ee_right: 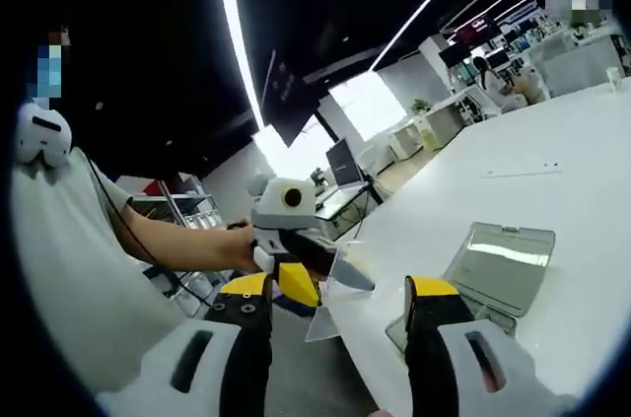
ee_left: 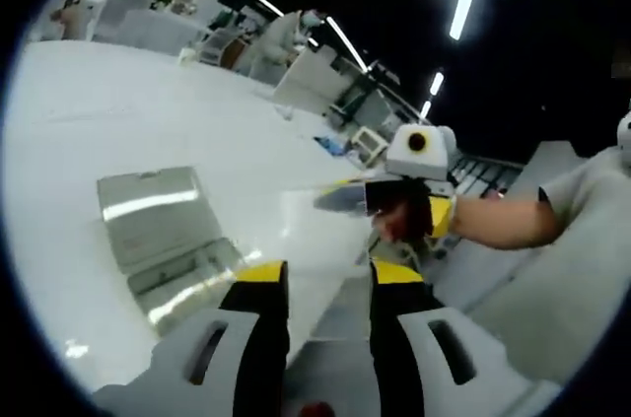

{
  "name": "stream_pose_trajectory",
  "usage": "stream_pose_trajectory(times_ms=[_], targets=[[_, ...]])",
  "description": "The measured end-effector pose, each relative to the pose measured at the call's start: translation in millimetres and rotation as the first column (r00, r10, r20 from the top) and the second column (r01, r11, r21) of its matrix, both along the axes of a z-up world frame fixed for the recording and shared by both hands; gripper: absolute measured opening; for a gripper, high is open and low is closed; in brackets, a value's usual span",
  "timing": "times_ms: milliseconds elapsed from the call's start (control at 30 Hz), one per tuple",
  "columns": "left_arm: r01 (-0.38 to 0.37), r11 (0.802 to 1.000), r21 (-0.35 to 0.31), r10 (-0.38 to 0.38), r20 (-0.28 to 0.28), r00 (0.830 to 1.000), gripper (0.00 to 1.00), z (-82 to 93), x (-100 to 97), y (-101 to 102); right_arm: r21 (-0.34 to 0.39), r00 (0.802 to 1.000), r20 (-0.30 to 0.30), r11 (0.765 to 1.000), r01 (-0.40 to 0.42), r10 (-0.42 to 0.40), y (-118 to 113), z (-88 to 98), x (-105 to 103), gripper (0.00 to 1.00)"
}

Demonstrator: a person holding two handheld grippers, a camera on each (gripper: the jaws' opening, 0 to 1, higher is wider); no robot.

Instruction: Insert the divider into the dual guide fixture by aligning both edges with the guide slots and pushing it downward to the bottom, including one-sided entry, uneven engagement, binding, and posture correction.

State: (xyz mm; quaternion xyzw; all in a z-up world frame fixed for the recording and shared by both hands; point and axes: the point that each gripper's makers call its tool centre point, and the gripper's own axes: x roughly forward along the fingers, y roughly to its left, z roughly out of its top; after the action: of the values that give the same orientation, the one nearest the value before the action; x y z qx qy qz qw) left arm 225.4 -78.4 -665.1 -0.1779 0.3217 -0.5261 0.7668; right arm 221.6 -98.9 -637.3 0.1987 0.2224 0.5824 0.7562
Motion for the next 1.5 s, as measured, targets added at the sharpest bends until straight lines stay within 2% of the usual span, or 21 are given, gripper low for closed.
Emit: stream_pose_trajectory(times_ms=[600,1133,1500], targets=[[0.074,0.993,-0.089,-0.072,0.02,0.997,0.28,19.0,-13.8,-18,0.089,0.999,-0.042,0.996,-0.01,0.014,2,12.4,-2,0.51],[0.106,0.986,-0.128,-0.103,0.029,0.994,0.28,27.5,-19.7,-26,0.167,0.995,-0.079,0.985,-0.043,0.057,6,22.9,-7,0.51],[0.119,0.983,-0.139,-0.116,0.031,0.993,0.28,30.6,-22.0,-29,0.183,0.994,-0.089,0.982,-0.04,0.057,6,23.6,-4,0.43]])
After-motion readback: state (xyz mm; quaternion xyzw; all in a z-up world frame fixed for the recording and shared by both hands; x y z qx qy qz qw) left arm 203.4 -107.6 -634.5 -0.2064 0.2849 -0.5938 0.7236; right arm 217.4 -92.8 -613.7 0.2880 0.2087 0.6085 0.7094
